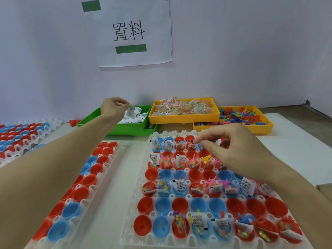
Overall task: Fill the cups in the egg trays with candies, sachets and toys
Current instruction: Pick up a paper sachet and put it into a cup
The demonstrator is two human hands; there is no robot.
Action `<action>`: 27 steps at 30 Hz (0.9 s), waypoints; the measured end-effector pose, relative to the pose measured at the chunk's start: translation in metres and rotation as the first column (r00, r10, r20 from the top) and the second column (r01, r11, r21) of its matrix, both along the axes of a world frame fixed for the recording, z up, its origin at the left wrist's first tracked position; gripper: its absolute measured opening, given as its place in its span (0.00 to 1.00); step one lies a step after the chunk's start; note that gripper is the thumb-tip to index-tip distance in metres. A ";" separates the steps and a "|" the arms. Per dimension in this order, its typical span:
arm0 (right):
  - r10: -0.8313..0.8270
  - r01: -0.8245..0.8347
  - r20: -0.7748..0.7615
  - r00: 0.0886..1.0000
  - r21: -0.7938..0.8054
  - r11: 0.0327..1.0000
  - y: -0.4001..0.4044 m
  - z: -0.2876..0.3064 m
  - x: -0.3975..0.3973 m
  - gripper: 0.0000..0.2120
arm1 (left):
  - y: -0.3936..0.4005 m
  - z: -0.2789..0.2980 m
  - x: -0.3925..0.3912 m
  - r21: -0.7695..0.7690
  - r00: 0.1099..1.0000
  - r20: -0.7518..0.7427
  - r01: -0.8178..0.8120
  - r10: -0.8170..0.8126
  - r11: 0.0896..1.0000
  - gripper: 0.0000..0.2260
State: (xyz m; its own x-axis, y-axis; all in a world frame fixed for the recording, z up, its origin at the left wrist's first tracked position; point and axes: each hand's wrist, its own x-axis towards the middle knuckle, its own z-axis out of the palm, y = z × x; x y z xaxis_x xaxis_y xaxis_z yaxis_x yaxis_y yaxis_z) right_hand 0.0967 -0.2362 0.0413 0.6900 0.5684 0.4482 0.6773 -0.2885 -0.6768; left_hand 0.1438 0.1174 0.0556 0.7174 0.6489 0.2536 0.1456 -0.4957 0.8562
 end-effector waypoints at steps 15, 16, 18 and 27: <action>-0.013 0.013 0.005 1.000 -0.009 1.000 0.000 -0.001 0.001 0.10 | -0.012 0.005 -0.010 0.035 0.978 0.124 -0.175 0.169 0.984 0.05; -0.016 0.016 0.004 1.000 -0.010 1.000 0.000 -0.001 0.001 0.10 | -0.020 0.010 -0.013 0.029 0.979 0.145 -0.146 0.140 0.989 0.05; -0.022 0.022 0.002 1.000 -0.005 1.000 0.000 -0.001 0.001 0.10 | -0.043 0.017 -0.021 0.028 0.985 0.174 -0.020 0.015 0.999 0.02; -0.051 0.055 -0.085 0.995 0.044 0.998 0.002 0.000 -0.001 0.10 | -0.150 -0.003 -0.099 -0.047 0.871 0.237 0.453 -0.430 0.890 0.03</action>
